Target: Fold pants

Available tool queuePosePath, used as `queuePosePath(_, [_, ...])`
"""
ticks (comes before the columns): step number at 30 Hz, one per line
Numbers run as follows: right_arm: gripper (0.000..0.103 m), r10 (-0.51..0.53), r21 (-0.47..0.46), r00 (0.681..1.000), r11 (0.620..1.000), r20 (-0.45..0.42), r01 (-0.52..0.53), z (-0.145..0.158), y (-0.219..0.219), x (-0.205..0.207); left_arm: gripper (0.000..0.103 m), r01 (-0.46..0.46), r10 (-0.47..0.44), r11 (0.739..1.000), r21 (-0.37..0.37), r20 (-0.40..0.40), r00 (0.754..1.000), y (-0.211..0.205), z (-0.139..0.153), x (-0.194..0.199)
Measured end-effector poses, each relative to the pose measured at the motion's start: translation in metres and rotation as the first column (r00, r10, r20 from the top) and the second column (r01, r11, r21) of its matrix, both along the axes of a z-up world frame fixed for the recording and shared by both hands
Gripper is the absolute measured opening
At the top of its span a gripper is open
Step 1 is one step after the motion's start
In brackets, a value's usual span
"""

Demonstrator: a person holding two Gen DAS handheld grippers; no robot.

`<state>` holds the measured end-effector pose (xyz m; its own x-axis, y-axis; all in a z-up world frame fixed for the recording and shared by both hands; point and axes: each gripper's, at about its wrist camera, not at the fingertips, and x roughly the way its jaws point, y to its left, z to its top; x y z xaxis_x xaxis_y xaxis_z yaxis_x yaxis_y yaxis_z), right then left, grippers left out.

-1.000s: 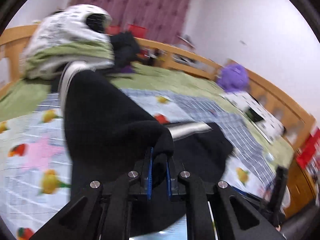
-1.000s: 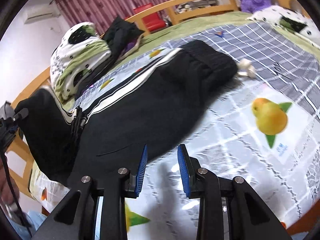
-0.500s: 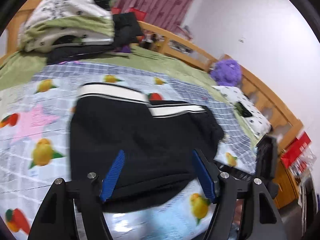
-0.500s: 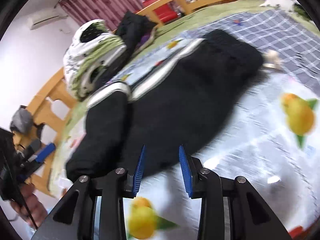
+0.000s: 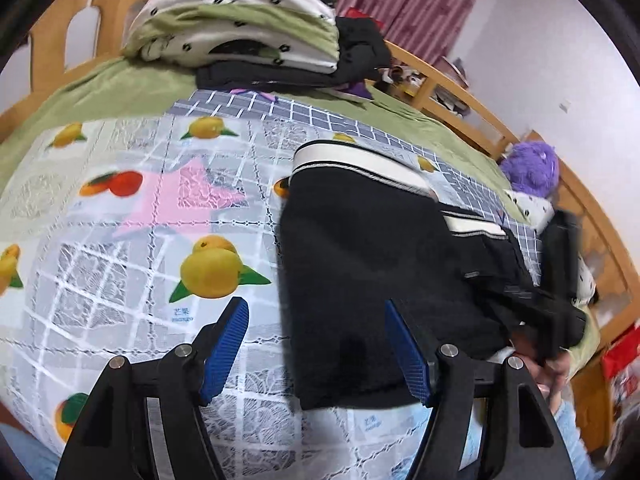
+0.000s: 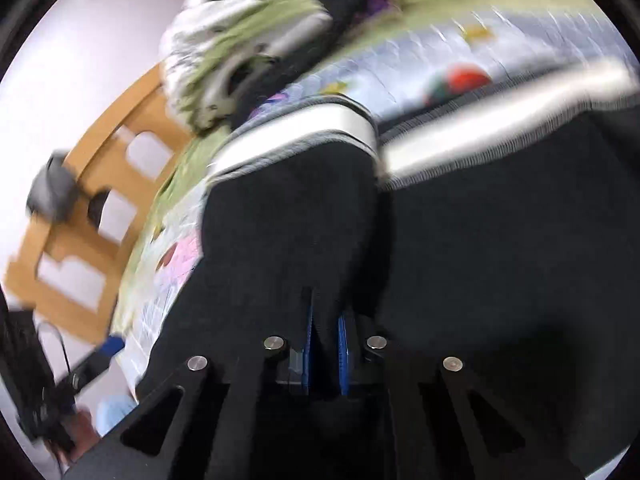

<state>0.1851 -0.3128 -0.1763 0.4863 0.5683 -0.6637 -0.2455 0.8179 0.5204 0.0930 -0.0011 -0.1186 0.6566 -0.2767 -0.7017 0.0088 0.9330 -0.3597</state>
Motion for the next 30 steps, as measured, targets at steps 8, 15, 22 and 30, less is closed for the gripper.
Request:
queuePosePath(8, [0.009, -0.047, -0.097, 0.964, 0.992, 0.263, 0.075, 0.087, -0.088, -0.035, 0.068, 0.095, -0.095, 0.994, -0.048, 0.008, 0.995, -0.052, -0.002, 0.018])
queuePosePath(15, [0.011, -0.195, -0.196, 0.967, 0.954, 0.165, 0.225, 0.049, -0.194, -0.004, 0.068, 0.18, -0.181, 0.983, -0.022, -0.027, 0.983, -0.111, -0.012, 0.036])
queuePosePath(22, [0.015, -0.232, -0.252, 0.947, 0.924, 0.223, 0.286, 0.037, -0.211, -0.038, 0.068, 0.208, -0.206, 0.978, 0.029, -0.051, 0.977, -0.13, -0.017, 0.026])
queuePosePath(30, [0.016, -0.198, -0.29, 0.972, 0.93, 0.128, 0.227, -0.005, -0.198, -0.056, 0.069, 0.272, -0.267, 0.962, 0.016, -0.159, 0.951, -0.149, -0.059, 0.013])
